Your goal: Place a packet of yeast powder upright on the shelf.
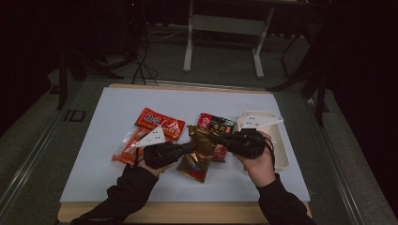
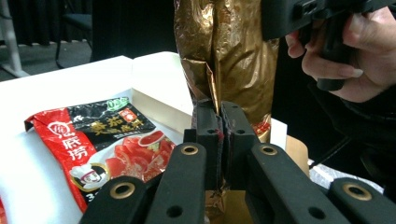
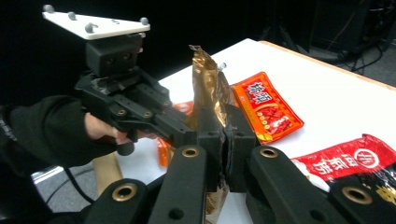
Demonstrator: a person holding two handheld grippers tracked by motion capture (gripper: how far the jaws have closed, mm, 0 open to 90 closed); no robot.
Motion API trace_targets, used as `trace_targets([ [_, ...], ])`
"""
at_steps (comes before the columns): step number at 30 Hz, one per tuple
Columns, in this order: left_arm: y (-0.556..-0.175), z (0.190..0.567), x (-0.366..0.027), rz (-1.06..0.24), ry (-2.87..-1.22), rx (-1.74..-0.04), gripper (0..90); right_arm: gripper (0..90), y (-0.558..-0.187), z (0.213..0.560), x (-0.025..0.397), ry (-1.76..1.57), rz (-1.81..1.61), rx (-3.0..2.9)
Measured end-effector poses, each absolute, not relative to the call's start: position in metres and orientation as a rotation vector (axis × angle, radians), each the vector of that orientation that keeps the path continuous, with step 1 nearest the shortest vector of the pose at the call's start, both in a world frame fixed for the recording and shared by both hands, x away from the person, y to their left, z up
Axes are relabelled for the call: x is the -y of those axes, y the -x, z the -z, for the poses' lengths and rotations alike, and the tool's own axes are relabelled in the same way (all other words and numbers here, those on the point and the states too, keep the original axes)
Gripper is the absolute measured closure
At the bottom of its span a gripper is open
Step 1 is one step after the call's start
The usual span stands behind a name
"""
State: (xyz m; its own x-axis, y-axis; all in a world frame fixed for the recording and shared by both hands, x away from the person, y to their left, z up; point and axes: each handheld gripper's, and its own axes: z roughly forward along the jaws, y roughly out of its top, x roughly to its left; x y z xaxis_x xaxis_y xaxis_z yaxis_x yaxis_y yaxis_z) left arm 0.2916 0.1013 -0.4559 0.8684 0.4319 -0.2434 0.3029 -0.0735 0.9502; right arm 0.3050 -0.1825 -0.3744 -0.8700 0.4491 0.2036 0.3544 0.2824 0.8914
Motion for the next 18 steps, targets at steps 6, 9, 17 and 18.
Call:
trace_targets([
  [6, -0.292, 0.45, -0.105, -0.107, -1.673, -0.56, 82.8, 88.4, -0.306, 0.366, 0.184, -0.738, -1.692, -2.463],
  [9, -0.292, 0.448, -0.106, -0.114, -1.683, -0.564, 79.2, 88.6, -0.307, 0.363, 0.184, -0.721, -1.701, -2.468],
  [17, -0.29, 0.448, -0.113, -0.123, -1.696, -0.631, 47.6, 88.7, -0.31, 0.355, 0.183, -0.677, -1.709, -2.489],
  [18, -0.29, 0.448, -0.115, -0.116, -1.691, -0.637, 45.4, 88.7, -0.31, 0.354, 0.184, -0.668, -1.694, -2.487],
])
